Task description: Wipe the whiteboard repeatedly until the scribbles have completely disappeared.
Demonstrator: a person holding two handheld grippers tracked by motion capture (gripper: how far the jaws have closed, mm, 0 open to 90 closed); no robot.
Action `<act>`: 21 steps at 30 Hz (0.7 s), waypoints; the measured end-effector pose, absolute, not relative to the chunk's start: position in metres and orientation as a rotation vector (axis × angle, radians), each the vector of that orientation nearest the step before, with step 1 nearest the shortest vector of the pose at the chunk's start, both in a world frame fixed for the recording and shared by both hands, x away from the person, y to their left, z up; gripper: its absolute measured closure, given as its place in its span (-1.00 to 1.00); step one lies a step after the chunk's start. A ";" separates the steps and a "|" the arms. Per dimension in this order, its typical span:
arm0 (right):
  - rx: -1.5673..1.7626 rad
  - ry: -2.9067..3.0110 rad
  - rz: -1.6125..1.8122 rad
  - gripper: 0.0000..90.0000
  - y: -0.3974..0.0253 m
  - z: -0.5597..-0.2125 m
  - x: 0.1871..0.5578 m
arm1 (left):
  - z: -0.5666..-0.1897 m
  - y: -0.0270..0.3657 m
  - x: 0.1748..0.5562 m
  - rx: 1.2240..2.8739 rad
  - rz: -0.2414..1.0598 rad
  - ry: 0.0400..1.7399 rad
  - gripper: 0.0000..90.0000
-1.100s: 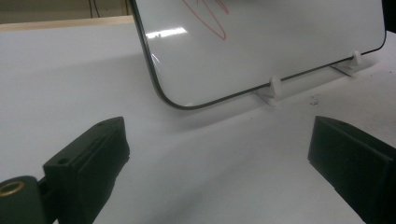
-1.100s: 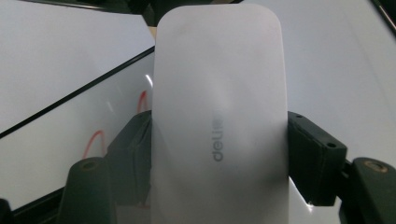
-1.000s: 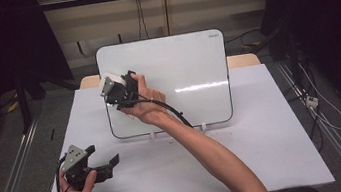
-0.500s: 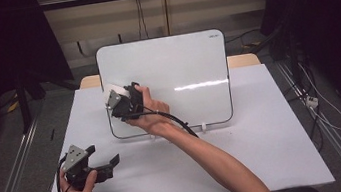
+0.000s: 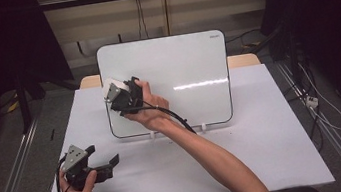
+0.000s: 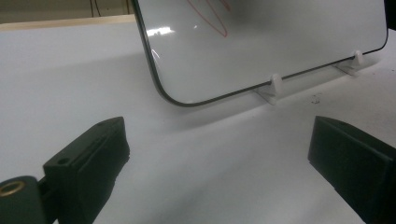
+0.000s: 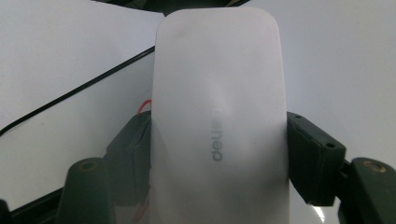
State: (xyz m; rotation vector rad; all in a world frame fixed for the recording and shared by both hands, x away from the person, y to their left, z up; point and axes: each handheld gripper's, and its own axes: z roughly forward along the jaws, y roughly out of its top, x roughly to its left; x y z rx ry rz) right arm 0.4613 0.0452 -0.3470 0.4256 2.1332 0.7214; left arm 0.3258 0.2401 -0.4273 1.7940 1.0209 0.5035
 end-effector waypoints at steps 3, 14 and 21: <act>0.439 2.130 0.716 -0.30 0.045 -0.340 0.467 | -0.427 0.240 0.326 1.793 0.500 1.022 -0.89; 0.509 2.096 0.718 -0.30 0.044 -0.312 0.490 | -0.427 0.242 0.326 1.787 0.501 1.021 -0.89; 0.530 2.069 0.728 -0.30 0.046 -0.312 0.490 | -0.427 0.241 0.326 1.787 0.499 1.018 -0.89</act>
